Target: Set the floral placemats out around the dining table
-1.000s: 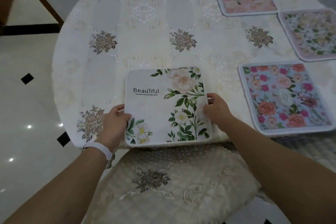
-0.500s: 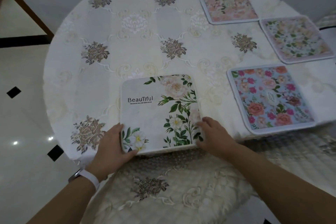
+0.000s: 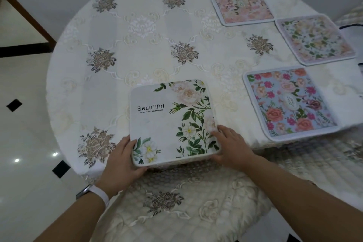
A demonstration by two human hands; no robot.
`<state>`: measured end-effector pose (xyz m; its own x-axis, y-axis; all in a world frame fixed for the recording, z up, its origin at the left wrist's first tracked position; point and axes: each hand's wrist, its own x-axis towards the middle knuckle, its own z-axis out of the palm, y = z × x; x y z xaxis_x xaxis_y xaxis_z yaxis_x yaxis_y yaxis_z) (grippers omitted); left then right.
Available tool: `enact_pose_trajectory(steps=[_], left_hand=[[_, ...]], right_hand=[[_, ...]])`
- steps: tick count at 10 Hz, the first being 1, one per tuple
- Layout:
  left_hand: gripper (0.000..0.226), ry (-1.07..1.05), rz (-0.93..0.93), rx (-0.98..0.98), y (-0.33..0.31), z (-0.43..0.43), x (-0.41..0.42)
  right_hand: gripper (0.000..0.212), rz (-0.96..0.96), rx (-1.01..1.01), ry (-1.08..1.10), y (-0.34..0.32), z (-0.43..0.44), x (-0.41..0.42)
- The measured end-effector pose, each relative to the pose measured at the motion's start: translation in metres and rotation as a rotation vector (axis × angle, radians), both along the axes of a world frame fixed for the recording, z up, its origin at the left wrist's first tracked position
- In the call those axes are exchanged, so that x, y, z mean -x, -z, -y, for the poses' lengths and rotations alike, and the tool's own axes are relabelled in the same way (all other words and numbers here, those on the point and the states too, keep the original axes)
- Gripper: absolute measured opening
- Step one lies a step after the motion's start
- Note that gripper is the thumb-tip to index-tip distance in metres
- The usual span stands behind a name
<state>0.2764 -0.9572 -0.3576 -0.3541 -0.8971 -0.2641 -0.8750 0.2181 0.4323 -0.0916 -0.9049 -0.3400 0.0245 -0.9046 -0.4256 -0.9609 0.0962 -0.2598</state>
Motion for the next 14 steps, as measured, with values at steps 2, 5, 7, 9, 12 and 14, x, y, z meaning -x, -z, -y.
enact_pose_trajectory(steps=[2,5,7,9,12,14], left_hand=[[0.101,0.009,0.004,0.0,0.002,0.004,-0.006],[0.101,-0.029,-0.002,0.023,0.004,0.004,-0.005],[0.1,-0.042,0.0,0.023,0.007,0.003,-0.006],[0.1,-0.063,0.015,0.017,0.005,0.0,-0.003],[0.061,-0.258,-0.23,0.058,-0.042,-0.012,0.011],[0.057,-0.167,-0.096,0.317,-0.085,-0.009,0.035]], right_hand=[[0.084,-0.024,0.009,0.01,0.003,0.004,-0.002],[0.084,-0.035,0.025,0.015,0.005,0.005,-0.002],[0.083,-0.042,0.022,0.009,0.005,0.005,-0.002],[0.081,-0.038,0.025,0.002,0.004,0.002,-0.003],[0.068,0.064,0.029,0.01,-0.02,0.002,0.0],[0.055,0.059,0.284,-0.061,-0.06,0.022,0.01]])
